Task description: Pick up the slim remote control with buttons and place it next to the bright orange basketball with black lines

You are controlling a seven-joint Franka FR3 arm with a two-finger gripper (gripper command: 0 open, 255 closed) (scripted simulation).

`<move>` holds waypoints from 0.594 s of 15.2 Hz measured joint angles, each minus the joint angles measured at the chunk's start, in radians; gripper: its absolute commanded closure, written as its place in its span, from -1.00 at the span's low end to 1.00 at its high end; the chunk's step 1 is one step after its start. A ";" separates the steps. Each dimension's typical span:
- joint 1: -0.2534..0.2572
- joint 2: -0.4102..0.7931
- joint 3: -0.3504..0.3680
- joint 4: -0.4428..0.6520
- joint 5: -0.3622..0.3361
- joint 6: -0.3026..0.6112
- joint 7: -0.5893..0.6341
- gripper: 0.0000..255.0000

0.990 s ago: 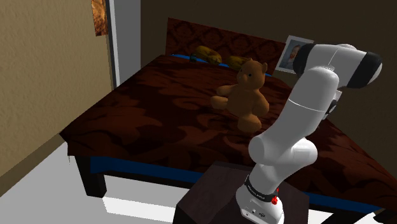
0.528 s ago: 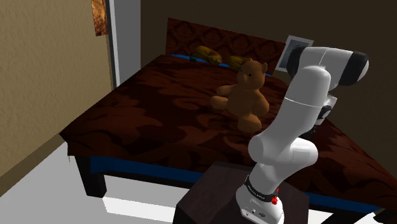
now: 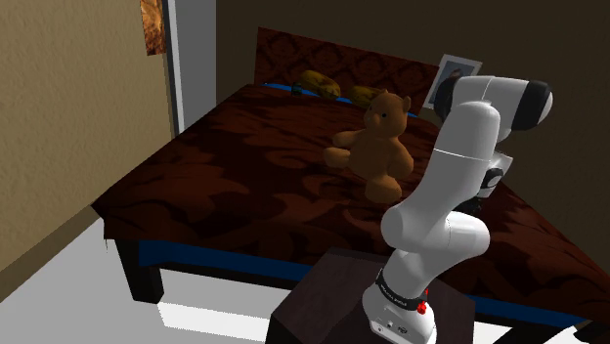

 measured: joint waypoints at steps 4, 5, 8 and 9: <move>-0.001 0.001 0.001 -0.001 0.002 0.001 -0.002 -1.00; -0.002 0.002 0.001 -0.001 0.002 0.001 -0.002 -1.00; -0.002 0.002 0.001 -0.001 0.002 0.001 -0.002 -1.00; -0.002 0.002 0.001 -0.001 0.002 0.001 -0.002 -1.00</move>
